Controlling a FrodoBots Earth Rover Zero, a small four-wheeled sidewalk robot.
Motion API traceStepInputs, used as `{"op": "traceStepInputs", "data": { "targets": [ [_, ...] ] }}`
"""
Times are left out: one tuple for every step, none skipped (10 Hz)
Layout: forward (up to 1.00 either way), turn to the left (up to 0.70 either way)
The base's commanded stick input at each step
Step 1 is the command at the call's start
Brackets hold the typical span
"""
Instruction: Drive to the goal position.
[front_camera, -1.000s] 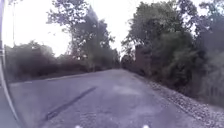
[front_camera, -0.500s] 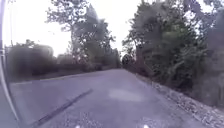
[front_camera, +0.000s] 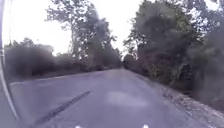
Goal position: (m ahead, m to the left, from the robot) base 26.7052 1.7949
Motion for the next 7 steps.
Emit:
{"op": "traceStepInputs", "data": {
  "targets": [
    [0.70,0.00],
    [0.70,0.00],
    [0.70,0.00],
    [0.70,0.00],
    [0.70,0.00],
    [0.70,0.00],
    [0.70,0.00]
  ]
}}
